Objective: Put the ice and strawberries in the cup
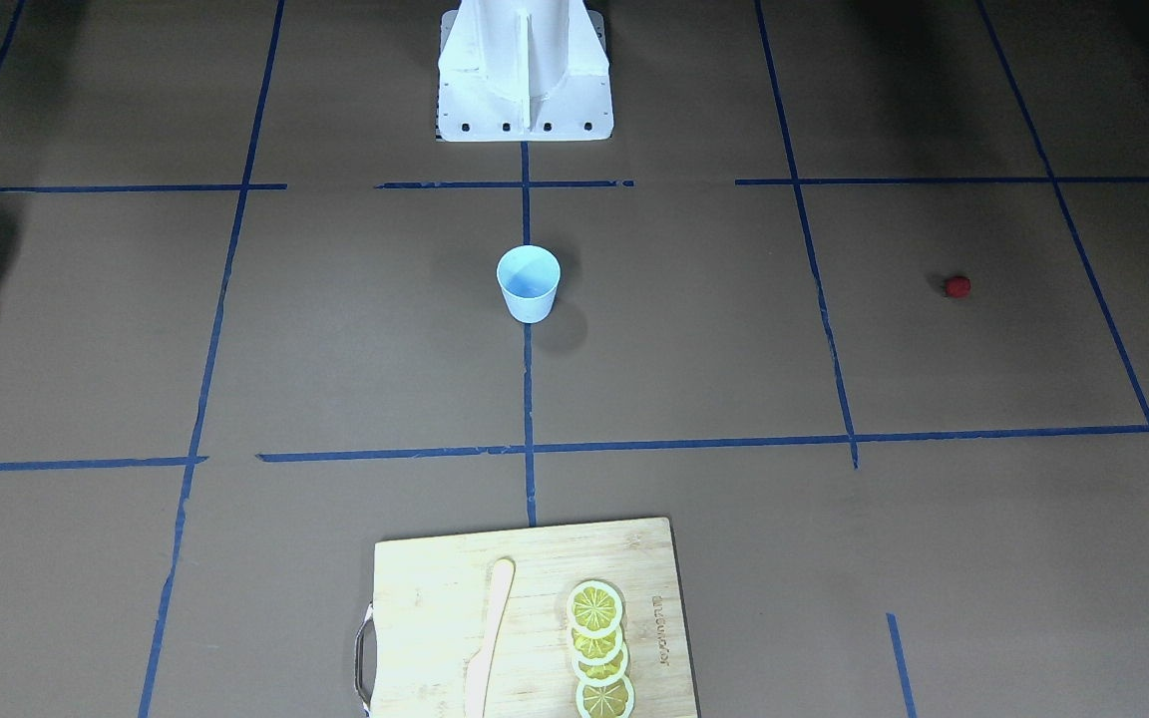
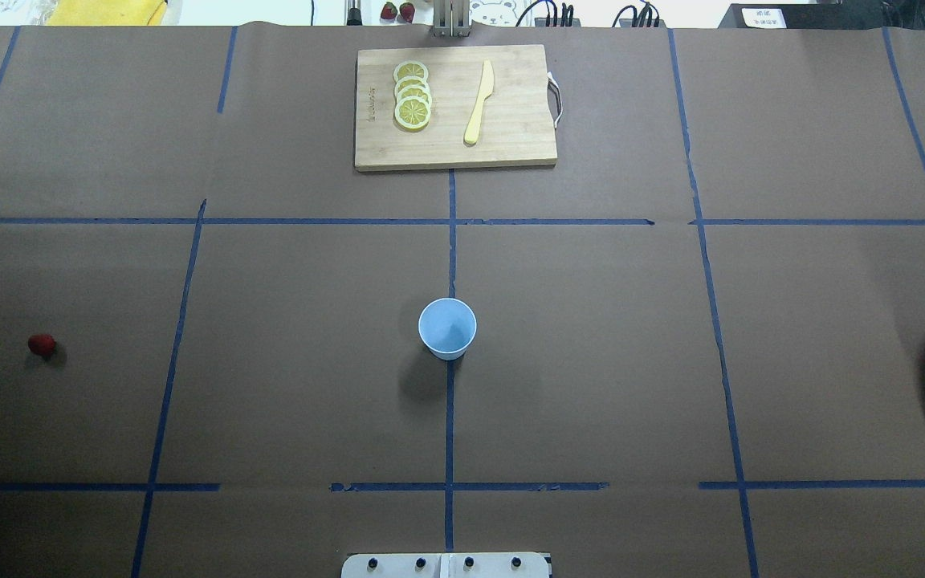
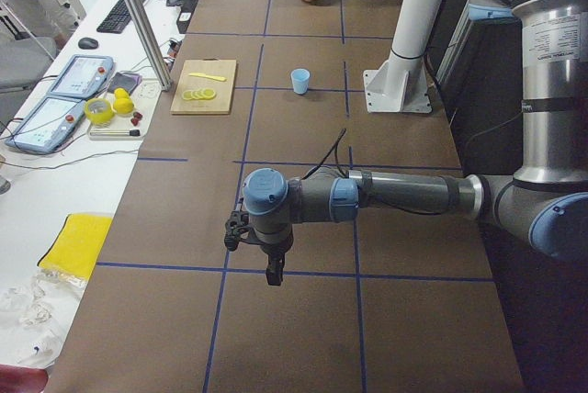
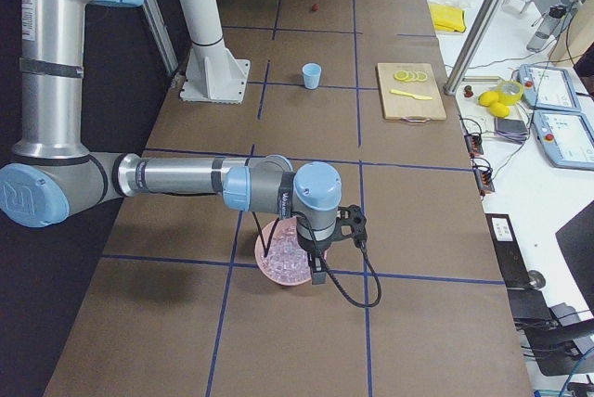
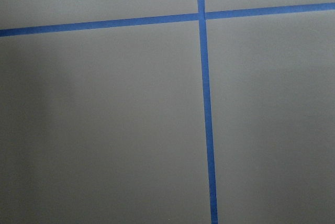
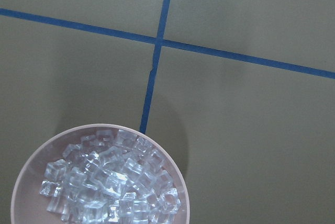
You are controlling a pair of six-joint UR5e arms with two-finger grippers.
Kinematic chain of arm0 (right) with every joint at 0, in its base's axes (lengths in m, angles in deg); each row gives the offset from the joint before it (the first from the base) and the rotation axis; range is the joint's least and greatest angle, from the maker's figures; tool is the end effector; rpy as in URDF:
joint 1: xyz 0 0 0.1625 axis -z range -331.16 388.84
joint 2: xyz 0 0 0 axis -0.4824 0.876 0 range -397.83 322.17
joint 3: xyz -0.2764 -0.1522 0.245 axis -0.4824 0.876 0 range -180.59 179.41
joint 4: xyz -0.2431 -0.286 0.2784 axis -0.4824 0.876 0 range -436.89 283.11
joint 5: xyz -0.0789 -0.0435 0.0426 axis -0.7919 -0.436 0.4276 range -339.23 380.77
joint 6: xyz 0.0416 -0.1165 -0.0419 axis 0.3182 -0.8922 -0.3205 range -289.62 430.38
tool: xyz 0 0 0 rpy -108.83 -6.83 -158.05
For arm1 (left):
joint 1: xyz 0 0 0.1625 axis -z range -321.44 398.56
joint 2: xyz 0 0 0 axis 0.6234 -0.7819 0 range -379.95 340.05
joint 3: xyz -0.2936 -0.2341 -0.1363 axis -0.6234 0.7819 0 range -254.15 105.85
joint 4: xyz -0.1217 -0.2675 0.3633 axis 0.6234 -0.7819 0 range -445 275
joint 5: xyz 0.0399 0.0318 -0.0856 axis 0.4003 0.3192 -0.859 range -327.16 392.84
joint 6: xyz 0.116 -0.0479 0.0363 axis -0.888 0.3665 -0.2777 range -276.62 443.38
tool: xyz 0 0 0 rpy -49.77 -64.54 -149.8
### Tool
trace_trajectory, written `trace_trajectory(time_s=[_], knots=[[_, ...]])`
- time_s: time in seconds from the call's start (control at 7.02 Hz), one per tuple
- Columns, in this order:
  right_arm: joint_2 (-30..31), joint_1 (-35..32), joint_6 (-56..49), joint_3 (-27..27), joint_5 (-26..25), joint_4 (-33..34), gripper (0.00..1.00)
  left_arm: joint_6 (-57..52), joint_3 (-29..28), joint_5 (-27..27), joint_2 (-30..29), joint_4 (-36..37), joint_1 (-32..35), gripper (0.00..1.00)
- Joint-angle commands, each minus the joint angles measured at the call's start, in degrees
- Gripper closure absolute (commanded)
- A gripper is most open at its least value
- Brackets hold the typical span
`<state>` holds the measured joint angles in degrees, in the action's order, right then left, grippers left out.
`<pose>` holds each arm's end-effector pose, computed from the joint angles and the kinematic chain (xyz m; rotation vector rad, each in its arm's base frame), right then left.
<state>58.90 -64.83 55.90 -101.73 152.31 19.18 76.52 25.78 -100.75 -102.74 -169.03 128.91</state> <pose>0.0784 -0.4925 0.6254 0.0870 -0.7212 -0.1698 -0.0462 -0.4911 0.6376 -0.0061 0.7627 0.0866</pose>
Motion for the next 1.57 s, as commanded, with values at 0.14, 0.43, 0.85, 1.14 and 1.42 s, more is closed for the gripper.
trace_trajectory(time_s=[0.14,0.43,0.85,1.14,1.42], knots=[[0.48,6.19,4.6,-0.03,0.03,-5.33,0.0,0.0,0.0,-0.09,0.0,0.09,0.0,0.0],[2.4,10.33,8.06,1.37,-0.15,-11.06,0.01,0.0,0.0,-0.09,0.0,0.09,-0.09,0.0],[3.99,12.54,11.4,3.05,0.03,-15.91,0.03,0.0,0.09,-3.4,0.17,0.09,-0.09,0.0],[4.35,13.59,12.02,3.14,0.03,-16.01,0.03,0.0,0.09,-3.95,0.35,0.09,-0.09,0.0],[4.7,15.26,16.21,4.01,0.03,-20.45,0.03,0.0,0.09,-3.95,0.35,0.09,-0.09,0.0]])
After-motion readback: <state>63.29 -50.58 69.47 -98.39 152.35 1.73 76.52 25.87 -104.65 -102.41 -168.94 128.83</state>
